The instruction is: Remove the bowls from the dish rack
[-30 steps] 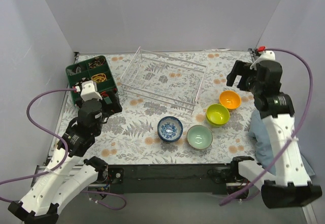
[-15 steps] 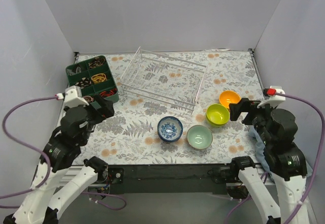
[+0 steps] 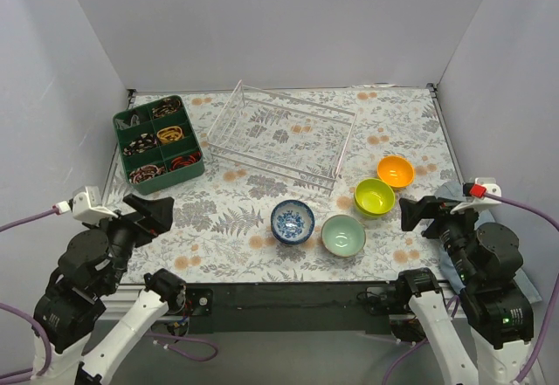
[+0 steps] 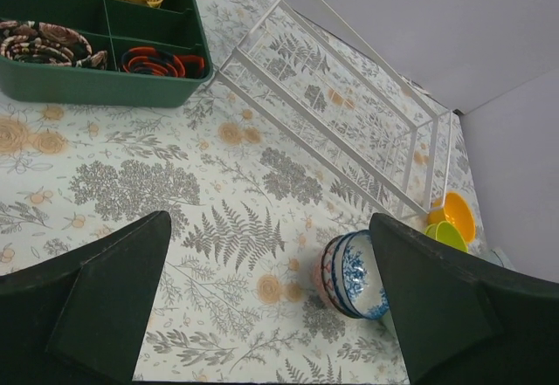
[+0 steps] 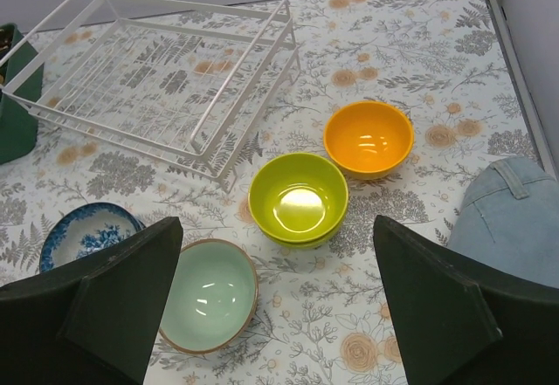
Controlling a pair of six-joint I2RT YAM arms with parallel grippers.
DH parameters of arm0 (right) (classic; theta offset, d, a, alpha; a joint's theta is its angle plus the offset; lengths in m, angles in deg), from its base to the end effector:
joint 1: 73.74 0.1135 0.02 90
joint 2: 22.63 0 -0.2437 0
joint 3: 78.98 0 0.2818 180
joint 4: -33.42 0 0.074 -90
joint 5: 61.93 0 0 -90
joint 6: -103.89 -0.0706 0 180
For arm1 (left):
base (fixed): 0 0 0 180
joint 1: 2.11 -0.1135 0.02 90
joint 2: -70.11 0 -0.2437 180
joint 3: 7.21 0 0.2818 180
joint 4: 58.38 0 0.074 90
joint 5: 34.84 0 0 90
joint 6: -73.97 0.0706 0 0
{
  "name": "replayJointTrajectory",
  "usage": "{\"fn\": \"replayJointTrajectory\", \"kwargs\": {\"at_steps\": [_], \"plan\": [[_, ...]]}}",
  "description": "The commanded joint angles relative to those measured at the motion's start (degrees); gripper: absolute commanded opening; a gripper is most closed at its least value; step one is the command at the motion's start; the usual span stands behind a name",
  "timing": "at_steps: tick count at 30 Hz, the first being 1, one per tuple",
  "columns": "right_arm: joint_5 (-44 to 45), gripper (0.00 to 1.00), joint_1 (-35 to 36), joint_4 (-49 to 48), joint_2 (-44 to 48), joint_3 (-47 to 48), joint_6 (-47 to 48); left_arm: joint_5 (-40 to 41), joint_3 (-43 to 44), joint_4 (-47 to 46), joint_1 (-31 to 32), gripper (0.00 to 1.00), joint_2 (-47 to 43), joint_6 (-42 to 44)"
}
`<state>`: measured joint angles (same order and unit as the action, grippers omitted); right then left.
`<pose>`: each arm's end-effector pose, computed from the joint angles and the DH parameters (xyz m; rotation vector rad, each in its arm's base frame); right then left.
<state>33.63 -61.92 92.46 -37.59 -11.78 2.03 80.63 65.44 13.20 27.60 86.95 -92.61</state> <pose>0.0996 0.0139 0.3821 0.0736 1.6925 0.2279 0.0825 -0.0121 0.3798 -1.0462 1.6024 -0.8864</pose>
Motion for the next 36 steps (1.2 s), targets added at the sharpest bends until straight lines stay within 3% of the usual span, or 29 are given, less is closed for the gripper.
{"fn": "replayJointTrajectory", "kwargs": {"at_steps": [1, 13, 20, 36], "plan": [[-0.7, 0.98, 0.5, 0.6, 3.4, -1.3, -0.9, -2.5, -1.6, 5.3, -0.4, 0.98, -3.3, -1.6], [-0.6, 0.99, 1.1, 1.4, 7.4, -3.0, -1.5, -3.2, -7.2, 6.4, -0.4, 0.98, -15.6, -6.9], [-1.5, 0.99, 1.7, 1.4, 9.4, -4.8, -1.6, -0.5, -8.7, 9.8, -0.3, 0.98, -16.6, -12.3], [-1.9, 0.99, 2.4, 2.2, 11.4, -6.2, -1.6, 0.6, -10.9, 11.6, -0.3, 0.98, -18.4, -13.5]]}}
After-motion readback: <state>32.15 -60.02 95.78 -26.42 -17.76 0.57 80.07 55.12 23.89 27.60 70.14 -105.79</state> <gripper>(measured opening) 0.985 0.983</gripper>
